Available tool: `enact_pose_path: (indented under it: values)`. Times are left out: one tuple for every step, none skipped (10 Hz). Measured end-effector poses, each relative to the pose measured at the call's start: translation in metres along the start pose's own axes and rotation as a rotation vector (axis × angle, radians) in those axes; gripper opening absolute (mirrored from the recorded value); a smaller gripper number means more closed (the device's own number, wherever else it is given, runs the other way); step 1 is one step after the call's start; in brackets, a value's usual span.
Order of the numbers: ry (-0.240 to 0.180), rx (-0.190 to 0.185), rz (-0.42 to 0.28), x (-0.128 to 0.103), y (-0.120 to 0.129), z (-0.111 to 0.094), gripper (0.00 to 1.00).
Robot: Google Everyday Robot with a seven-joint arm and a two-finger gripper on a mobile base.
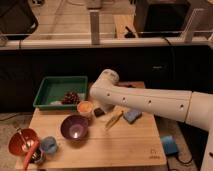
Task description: Place banana in red bowl
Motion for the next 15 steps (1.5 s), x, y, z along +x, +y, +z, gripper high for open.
enact_pose_path:
  values:
    - [-0.002,0.003,0.002,0.001,0.001,0.001,0.05]
    - [-0.007,-0.009,0.013,0.004,0.003,0.007,0.16]
    - [-0.015,-0.018,0.026,0.008,0.007,0.015,0.25]
    - [-0.025,-0.027,0.045,0.015,0.014,0.029,0.36]
    - [-0.034,-0.031,0.055,0.018,0.018,0.04,0.44]
    - [-0.047,-0.033,0.065,0.02,0.021,0.055,0.56]
    - [-0.058,-0.033,0.077,0.023,0.025,0.067,0.66]
    - [-0.064,-0.033,0.086,0.026,0.028,0.075,0.75]
    - [-0.074,-0.031,0.091,0.025,0.027,0.083,0.8]
    - [-0.081,-0.027,0.096,0.025,0.026,0.089,0.8]
    - [-0.088,-0.023,0.102,0.027,0.023,0.096,0.8]
    - [-0.097,-0.026,0.111,0.03,0.022,0.103,0.8]
    - [-0.115,-0.034,0.122,0.031,0.021,0.11,0.8]
    - [-0.13,-0.041,0.135,0.034,0.024,0.119,0.8]
    - [-0.142,-0.045,0.145,0.036,0.026,0.122,0.8]
